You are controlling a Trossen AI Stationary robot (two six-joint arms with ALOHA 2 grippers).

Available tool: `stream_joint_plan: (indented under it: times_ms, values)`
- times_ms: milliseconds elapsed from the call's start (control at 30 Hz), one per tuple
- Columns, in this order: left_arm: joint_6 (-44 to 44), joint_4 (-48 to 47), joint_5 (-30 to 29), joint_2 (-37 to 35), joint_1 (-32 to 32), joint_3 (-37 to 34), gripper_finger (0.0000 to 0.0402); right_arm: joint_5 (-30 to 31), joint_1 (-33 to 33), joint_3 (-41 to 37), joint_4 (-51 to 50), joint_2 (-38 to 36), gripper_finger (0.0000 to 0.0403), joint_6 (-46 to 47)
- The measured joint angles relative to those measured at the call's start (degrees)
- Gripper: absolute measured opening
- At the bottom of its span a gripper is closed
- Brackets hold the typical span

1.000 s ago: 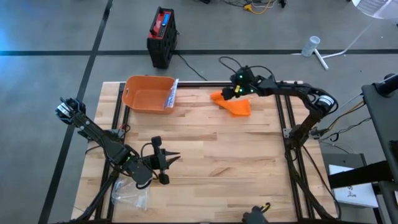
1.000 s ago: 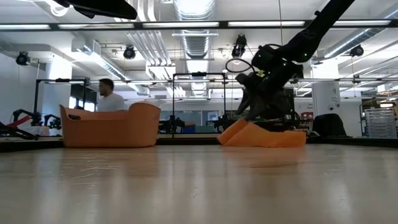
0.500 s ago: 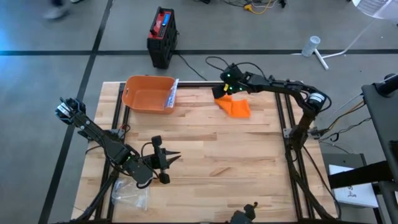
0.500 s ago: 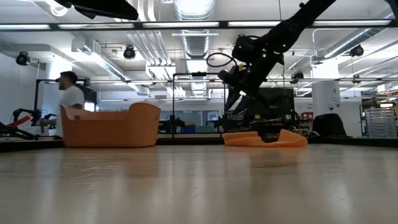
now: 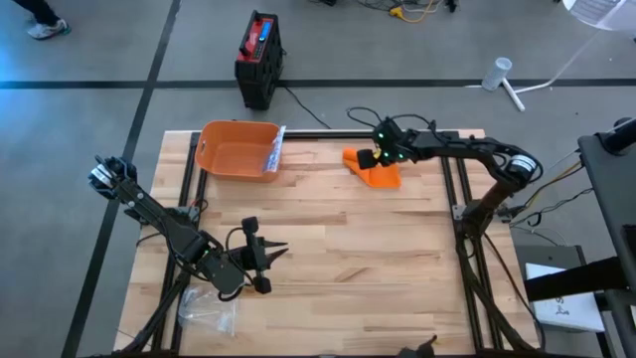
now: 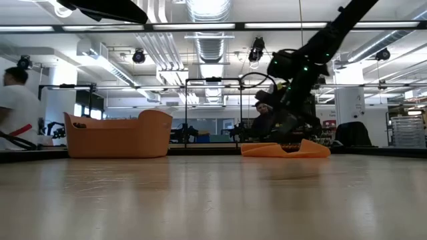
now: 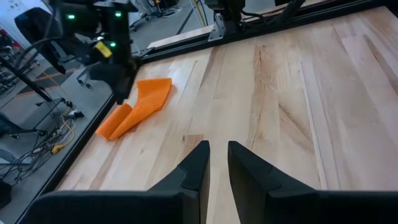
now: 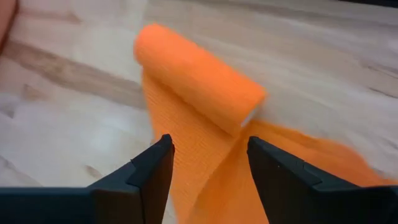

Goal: Roll bandage
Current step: Roll the orange bandage

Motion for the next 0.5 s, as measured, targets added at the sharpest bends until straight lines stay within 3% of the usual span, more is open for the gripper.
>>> stream_joint_plan:
  times_ms: [200,500]
  values:
    - [0.02,-0.01,0.02,0.00,0.20,0.00,0.0048,0.29,-0.76,-6.84,5.97,-1.60,0.0210,3.37]
    - [-1.32,0.11,0.02,0.00,0.58,0.00,0.0048,-2.48,-2.63,-6.59,15.54,2.90,0.0202,4.83]
